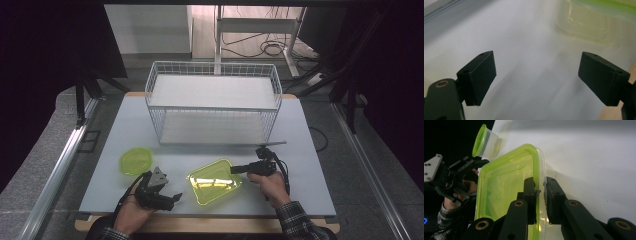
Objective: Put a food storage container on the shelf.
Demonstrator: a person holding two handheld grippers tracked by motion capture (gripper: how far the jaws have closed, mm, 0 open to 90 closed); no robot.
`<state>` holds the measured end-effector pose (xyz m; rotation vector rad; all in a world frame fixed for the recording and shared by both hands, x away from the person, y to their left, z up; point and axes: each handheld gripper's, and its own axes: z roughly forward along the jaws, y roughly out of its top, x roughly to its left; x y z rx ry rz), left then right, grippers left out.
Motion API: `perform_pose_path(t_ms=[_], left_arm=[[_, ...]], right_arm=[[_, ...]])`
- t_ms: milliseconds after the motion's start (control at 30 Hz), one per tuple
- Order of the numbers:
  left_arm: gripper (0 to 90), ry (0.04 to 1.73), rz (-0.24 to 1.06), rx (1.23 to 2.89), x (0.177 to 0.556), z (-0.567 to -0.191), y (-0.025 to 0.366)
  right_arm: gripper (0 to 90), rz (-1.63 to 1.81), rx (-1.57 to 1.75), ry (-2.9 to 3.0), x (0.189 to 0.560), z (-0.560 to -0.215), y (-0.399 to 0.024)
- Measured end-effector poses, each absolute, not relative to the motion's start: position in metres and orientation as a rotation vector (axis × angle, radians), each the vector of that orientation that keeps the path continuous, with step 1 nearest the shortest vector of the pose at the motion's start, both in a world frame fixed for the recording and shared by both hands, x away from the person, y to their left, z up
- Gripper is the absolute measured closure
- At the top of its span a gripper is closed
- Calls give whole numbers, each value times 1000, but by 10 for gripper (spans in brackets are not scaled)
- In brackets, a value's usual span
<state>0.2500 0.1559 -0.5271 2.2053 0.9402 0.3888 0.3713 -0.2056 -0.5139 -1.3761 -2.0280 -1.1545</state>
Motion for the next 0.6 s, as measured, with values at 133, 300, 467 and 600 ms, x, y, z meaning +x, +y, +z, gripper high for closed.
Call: perform_pose_path(t_ms=[133, 300, 467, 600], left_arm=[[146, 941, 392, 2206, 250, -527, 156], [146, 940, 397, 2204, 250, -527, 156], [144, 943, 394, 2196, 250, -527, 156], [132, 940, 382, 2191, 250, -527, 156]], right_arm=[[800, -1168, -1379, -2034, 369, -511, -206], [799, -1219, -1385, -2025, 369, -502, -211], [799, -1255, -1388, -2021, 369, -494, -216], [799, -1289, -1390, -2006, 370, -485, -220]])
